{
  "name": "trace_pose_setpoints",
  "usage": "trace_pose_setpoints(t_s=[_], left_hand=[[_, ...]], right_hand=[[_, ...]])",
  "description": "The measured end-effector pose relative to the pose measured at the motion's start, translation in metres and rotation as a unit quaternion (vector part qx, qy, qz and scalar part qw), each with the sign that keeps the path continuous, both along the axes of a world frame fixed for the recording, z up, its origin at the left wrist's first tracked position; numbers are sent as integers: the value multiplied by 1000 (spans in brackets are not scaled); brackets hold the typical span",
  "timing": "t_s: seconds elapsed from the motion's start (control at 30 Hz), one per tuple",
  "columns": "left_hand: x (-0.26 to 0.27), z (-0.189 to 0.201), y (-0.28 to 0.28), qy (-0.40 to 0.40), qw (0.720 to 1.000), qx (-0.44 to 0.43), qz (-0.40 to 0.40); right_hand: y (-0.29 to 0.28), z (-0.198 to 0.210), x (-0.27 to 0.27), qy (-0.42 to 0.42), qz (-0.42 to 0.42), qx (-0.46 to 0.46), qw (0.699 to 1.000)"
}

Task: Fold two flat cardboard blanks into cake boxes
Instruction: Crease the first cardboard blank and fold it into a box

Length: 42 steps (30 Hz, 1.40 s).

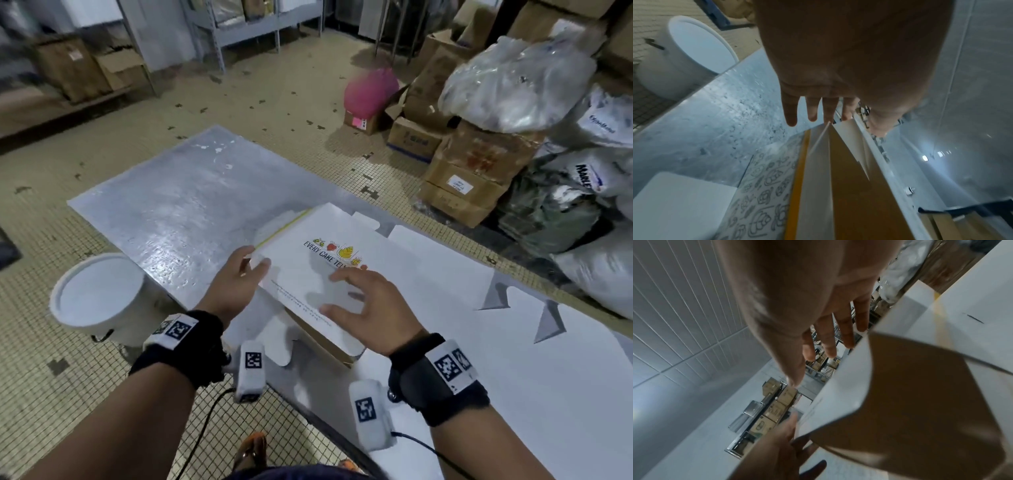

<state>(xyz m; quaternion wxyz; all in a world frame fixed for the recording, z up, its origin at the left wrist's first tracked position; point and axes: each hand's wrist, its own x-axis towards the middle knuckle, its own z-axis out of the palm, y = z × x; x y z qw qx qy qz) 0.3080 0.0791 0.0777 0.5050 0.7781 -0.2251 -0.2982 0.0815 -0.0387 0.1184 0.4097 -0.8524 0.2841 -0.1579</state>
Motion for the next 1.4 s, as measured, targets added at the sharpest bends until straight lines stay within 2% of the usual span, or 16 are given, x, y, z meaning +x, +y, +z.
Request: trace_pose_setpoints(t_s=[0.1,0.17,0.3,0.37,0.43,0.5,0.57,0.7,0.8,0.87,0.93,1.03,1.1,1.27,1.33,1.4], left_hand=[[10,-2,-5,-24,999,23,-4],[17,-1,-7,-37,998,48,-20],[35,-8,-17,-1,997,48,-57],[38,-10,-25,3,993,51,-107],[36,-8,-35,27,987,56,-147],[30,-6,-42,64,980,57,-181],[25,-6,-47,77,970,54,-223],[13,-2,-54,78,960,47,-265],[-2,9,-57,112,952,54,-281],[-10,11,-59,95,942,76,-312],[-16,8,-59,64,936,89,-334],[-24,-4,-62,64,941,91,-319],[-33,-12,-64,89,948,87,-292],[-53,-18,-67,238,949,57,-198],[-57,-20,-68,239,948,66,-201],[-60,-24,-69,237,948,75,-200]], right_hand=[[-3,1,-5,-7,-62,-48,997],[-9,2,-16,8,-156,-67,986],[-4,5,-46,-7,-386,49,921],[5,0,-58,18,-446,121,886],[15,-4,-64,21,-464,222,857],[25,-4,-65,-23,-463,310,830],[30,0,-65,-88,-473,340,808],[26,2,-76,-245,-515,328,753],[25,0,-86,-341,-552,272,710],[29,-6,-92,-317,-578,201,725],[35,-12,-92,-252,-571,145,767],[31,-25,-93,-187,-550,120,805],[23,-31,-100,-178,-532,112,820],[6,-40,-115,-199,-493,93,842],[9,-40,-116,-138,-476,31,868],[16,-41,-113,-61,-434,-94,894]])
